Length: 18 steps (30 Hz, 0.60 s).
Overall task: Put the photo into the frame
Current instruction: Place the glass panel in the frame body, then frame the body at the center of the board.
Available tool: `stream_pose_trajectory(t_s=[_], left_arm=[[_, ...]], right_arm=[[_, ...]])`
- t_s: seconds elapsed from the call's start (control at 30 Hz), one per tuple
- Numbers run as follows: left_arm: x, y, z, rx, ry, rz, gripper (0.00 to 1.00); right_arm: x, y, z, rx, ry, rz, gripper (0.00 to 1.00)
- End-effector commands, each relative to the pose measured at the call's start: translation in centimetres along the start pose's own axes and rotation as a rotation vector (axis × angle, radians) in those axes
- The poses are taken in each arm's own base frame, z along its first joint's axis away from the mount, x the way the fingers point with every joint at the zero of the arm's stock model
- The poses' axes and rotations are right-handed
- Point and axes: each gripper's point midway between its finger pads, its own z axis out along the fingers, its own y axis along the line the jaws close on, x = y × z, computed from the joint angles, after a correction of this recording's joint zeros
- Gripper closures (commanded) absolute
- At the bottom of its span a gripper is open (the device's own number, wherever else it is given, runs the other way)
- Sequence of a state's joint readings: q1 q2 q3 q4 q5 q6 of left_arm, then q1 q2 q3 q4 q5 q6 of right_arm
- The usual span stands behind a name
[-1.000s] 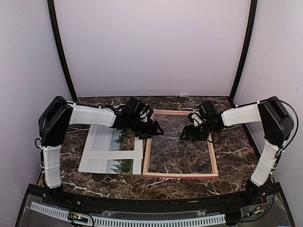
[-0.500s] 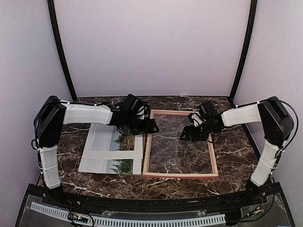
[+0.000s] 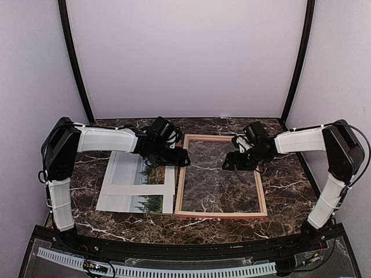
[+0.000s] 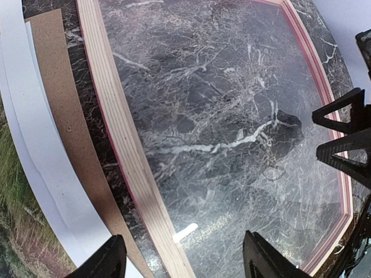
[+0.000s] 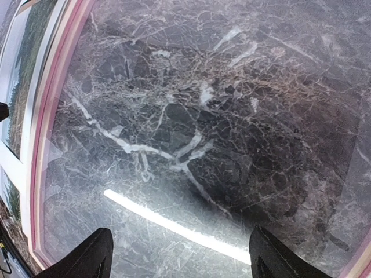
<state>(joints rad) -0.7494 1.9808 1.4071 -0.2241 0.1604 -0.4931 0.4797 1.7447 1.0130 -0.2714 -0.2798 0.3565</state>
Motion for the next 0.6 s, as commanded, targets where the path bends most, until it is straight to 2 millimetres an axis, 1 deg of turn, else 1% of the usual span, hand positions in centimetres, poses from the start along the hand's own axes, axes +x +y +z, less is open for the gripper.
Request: stream_pose_trajectory(t_s=[0.0,0.03,0.1,0.27,0.33,0.47,0.57], left_arm=[[1.1,0.1,-1.1,-0.029,0.028,0.059,0.28],[1.5,0.2,-0.9,-0.031,0.036,0.063,0.28],[1.8,0.2,-0.8,-0.032,0.043,0.067,0.29],[2.2,0.5,-0.4,-0.038,0.052,0.072,0.34],[2.3,0.6,-0.2,-0.042,0.056,0.078,0.37],[2.6,0.8,0.3,-0.046,0.073,0.084,0.43],[2.8,0.8,0.7,-0.040,0.083,0.083,0.47]], right_arm=[[-1.5,0.4,-3.0,0.042,-0.076,-0.031,0.18],[-1.8,0.2,-3.7,0.059,-0.092,-0.034,0.17],[-2.0,-0.7,-4.7,0.116,-0.112,-0.029,0.17],[-1.9,-4.7,-6.8,0.255,-0.138,0.028,0.17],[-1.6,-6.3,-7.3,0.291,-0.137,0.056,0.17],[-0.9,-8.4,-7.6,0.327,-0.127,0.093,0.19],[-0.4,-9.3,-7.1,0.339,-0.108,0.102,0.22]])
